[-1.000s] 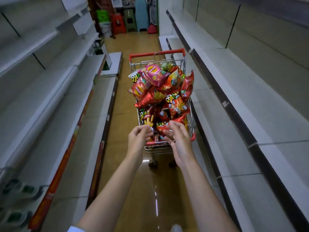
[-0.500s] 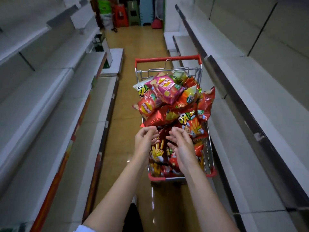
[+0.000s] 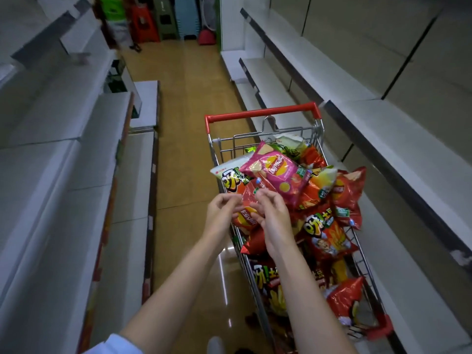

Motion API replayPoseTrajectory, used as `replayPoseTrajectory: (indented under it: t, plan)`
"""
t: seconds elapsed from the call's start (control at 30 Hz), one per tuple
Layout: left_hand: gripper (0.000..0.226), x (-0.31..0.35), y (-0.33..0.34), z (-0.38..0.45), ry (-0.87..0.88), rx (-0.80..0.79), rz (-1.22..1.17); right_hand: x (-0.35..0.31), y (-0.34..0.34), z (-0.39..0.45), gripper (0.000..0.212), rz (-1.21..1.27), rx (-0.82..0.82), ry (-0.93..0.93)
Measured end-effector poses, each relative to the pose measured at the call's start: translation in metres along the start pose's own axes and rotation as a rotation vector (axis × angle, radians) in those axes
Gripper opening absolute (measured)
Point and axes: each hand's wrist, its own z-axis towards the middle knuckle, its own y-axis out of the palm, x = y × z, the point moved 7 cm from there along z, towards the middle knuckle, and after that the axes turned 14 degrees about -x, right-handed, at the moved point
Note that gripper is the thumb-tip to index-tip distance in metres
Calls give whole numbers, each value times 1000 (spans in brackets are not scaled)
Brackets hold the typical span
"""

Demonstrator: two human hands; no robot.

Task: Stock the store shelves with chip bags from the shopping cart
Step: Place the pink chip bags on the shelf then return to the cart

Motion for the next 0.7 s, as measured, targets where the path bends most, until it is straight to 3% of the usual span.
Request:
replayPoseTrajectory:
  t: [0.17,0.37,0.53,0.7]
  plan:
    - [8,-2,11,40,-54,-91,18,-3,-18,23,16,-13,114,-1]
    - [8,9,22,99,-83,-130,95,-13,-46,81,4,-80,213,-2]
    - [7,28,36,173,-103,-152,201,-33,-87,151,5,-415,300,-28]
    - [21,20,40,237,-192,-156,483,-45,-112,199,23,-864,345,78]
